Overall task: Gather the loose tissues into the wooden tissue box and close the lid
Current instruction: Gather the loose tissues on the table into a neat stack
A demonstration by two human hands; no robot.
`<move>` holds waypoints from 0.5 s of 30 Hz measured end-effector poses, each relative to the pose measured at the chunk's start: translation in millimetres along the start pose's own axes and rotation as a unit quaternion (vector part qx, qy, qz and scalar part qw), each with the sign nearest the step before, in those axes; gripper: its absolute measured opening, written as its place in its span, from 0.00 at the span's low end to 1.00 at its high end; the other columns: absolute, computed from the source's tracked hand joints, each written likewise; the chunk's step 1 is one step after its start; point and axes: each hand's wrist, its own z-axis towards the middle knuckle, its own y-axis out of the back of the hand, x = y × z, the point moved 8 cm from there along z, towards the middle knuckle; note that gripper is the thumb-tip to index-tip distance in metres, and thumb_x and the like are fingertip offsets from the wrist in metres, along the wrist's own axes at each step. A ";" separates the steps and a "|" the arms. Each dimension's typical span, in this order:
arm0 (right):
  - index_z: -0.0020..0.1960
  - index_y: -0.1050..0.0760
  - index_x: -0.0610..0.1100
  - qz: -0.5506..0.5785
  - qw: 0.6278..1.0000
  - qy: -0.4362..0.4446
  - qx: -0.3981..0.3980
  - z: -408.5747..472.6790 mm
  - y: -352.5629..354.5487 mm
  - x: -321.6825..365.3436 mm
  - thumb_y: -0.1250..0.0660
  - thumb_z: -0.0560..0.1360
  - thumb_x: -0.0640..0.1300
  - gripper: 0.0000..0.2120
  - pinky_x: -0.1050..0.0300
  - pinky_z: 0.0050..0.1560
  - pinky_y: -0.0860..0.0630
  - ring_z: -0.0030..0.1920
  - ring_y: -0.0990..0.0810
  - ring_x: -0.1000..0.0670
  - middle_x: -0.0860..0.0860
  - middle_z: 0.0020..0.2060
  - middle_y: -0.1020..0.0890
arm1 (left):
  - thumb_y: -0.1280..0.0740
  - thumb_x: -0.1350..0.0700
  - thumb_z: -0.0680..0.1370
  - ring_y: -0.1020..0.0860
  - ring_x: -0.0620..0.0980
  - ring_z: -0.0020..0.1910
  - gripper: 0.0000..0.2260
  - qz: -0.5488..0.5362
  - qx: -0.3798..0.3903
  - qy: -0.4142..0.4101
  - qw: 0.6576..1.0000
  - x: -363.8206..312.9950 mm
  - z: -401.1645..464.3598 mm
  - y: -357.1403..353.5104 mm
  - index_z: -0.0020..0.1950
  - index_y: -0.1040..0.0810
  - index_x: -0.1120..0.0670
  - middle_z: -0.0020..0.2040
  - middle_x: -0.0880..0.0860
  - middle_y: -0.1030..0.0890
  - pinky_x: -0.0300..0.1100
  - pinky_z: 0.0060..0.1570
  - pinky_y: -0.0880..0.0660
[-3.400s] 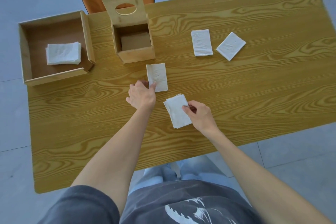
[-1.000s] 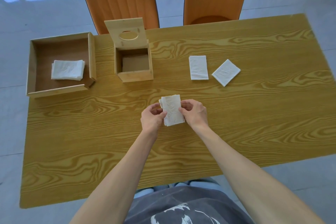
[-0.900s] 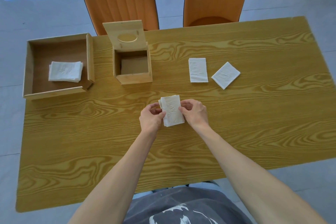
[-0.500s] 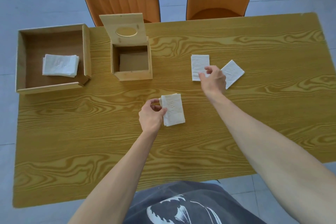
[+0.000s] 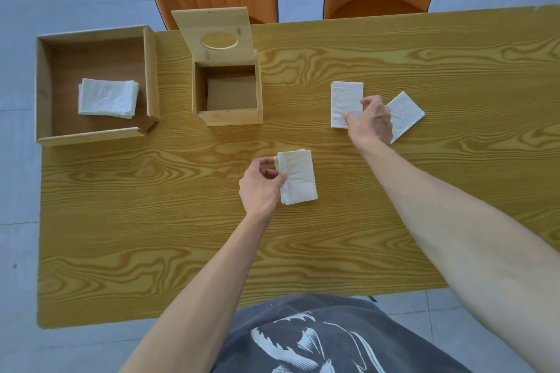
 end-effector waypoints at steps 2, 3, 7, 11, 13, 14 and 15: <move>0.67 0.32 0.46 0.004 1.000 -0.007 0.002 1.5 -0.8 -1.6 0.29 0.76 0.49 0.23 0.51 0.49 0.28 0.57 0.21 0.42 0.43 0.63 0.24 | 0.23 0.57 0.72 0.15 0.48 0.41 0.17 0.001 -0.001 0.000 1.000 -0.4 -0.6 -0.1 0.58 0.21 0.49 0.41 0.46 0.16 0.52 0.48 0.17; 0.67 0.31 0.45 0.008 1.000 -0.011 0.003 2.7 -1.4 -2.8 0.29 0.76 0.50 0.23 0.52 0.48 0.28 0.57 0.20 0.42 0.44 0.62 0.23 | 0.23 0.57 0.72 0.15 0.48 0.41 0.16 0.002 -0.002 0.000 1.000 -0.5 -0.9 -0.2 0.57 0.21 0.49 0.41 0.46 0.16 0.52 0.48 0.18; 0.65 0.31 0.42 0.019 0.999 -0.027 0.015 5.9 -1.5 -5.4 0.29 0.75 0.51 0.24 0.54 0.47 0.31 0.58 0.21 0.42 0.45 0.58 0.20 | 0.23 0.57 0.71 0.15 0.48 0.41 0.16 0.003 -0.004 -0.002 1.000 -0.3 -0.8 -0.4 0.57 0.21 0.49 0.41 0.47 0.16 0.53 0.47 0.18; 0.57 0.27 0.42 0.033 0.998 -0.040 0.035 7.0 -1.6 -5.3 0.28 0.73 0.50 0.19 0.51 0.49 0.24 0.54 0.19 0.42 0.45 0.54 0.19 | 0.23 0.57 0.71 0.15 0.48 0.41 0.16 0.001 -0.002 -0.002 1.000 -0.1 -1.0 -0.6 0.57 0.21 0.49 0.41 0.47 0.16 0.53 0.46 0.17; 0.48 0.24 0.43 0.051 0.997 -0.041 0.044 6.4 -2.2 -3.1 0.27 0.71 0.49 0.12 0.51 0.48 0.22 0.50 0.18 0.42 0.46 0.50 0.17 | 0.23 0.57 0.71 0.15 0.48 0.41 0.16 -0.002 -0.002 -0.003 1.000 -0.5 -1.5 -0.4 0.57 0.21 0.50 0.41 0.47 0.16 0.53 0.46 0.17; 0.44 0.24 0.44 0.056 0.997 -0.039 0.047 4.9 -2.4 -2.0 0.27 0.70 0.48 0.10 0.52 0.46 0.22 0.49 0.18 0.43 0.47 0.48 0.17 | 0.23 0.57 0.72 0.15 0.48 0.41 0.16 -0.002 -0.003 -0.002 1.000 -0.5 -1.7 -0.3 0.57 0.21 0.50 0.41 0.47 0.16 0.53 0.46 0.17; 0.41 0.24 0.45 0.063 0.996 -0.036 0.048 3.7 -3.0 -1.4 0.27 0.69 0.48 0.08 0.53 0.45 0.22 0.48 0.18 0.43 0.47 0.47 0.17 | 0.23 0.57 0.72 0.15 0.48 0.41 0.16 -0.002 -0.003 -0.001 1.000 -0.5 -2.0 -0.2 0.57 0.21 0.50 0.41 0.47 0.16 0.53 0.46 0.17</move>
